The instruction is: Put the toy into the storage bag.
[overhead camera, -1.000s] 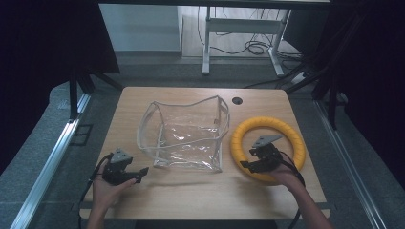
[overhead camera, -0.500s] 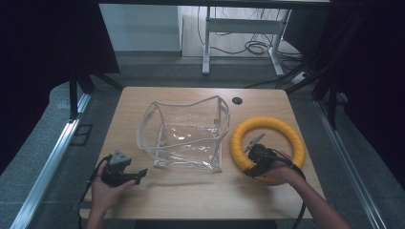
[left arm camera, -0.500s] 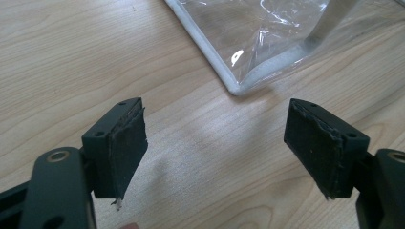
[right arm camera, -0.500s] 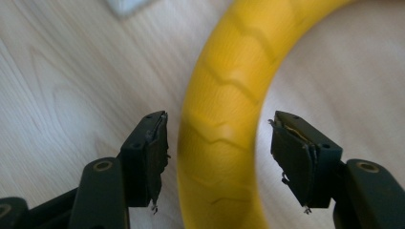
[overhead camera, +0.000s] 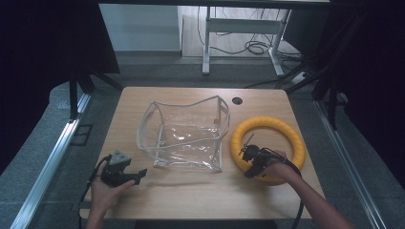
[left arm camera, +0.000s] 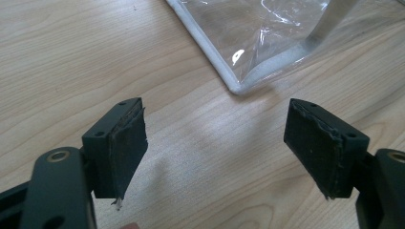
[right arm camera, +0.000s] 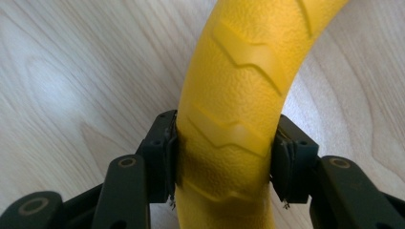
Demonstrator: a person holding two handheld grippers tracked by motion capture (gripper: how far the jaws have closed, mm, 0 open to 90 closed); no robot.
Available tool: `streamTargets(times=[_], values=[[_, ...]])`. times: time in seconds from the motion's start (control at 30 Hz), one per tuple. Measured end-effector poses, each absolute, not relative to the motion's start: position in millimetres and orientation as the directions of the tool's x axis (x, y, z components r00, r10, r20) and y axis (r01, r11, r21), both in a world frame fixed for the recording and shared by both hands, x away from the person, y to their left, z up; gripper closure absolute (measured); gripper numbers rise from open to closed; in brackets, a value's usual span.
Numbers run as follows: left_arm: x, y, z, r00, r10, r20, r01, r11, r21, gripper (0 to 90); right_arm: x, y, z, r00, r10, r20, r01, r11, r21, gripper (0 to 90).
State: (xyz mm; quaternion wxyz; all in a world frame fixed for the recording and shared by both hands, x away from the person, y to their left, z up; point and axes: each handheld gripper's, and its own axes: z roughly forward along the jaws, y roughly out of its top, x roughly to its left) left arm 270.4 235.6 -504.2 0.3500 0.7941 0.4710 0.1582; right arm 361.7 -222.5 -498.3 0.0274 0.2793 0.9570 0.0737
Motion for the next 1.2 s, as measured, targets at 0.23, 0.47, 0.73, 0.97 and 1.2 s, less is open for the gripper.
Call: streamTargets(times=[0.23, 0.47, 0.73, 0.97, 1.2], values=[[271, 238, -504, 0.496, 0.863, -0.092, 0.641, -0.293, 0.709, 22.7, 370, -246, -474, -0.802, 0.582, 0.130, 0.587, 0.730, 0.352, 50.5], [271, 237, -505, 0.502, 0.860, -0.091, 0.637, -0.297, 0.712, 22.7, 379, -276, -441, -0.770, 0.590, 0.242, 0.619, 0.601, 0.506, 50.6], [271, 239, -505, 0.500, 0.860, -0.098, 0.636, -0.287, 0.717, 23.0, 383, -299, -418, -0.745, 0.611, 0.268, 0.618, 0.481, 0.622, 50.7], [270, 241, -504, 0.497, 0.860, -0.112, 0.633, -0.272, 0.725, 23.1, 381, -324, -402, -0.727, 0.615, 0.305, 0.594, 0.341, 0.728, 50.8], [270, 241, -504, 0.497, 0.860, -0.119, 0.633, -0.266, 0.727, 23.2, 374, -345, -390, -0.723, 0.588, 0.363, 0.560, 0.191, 0.806, 50.7]])
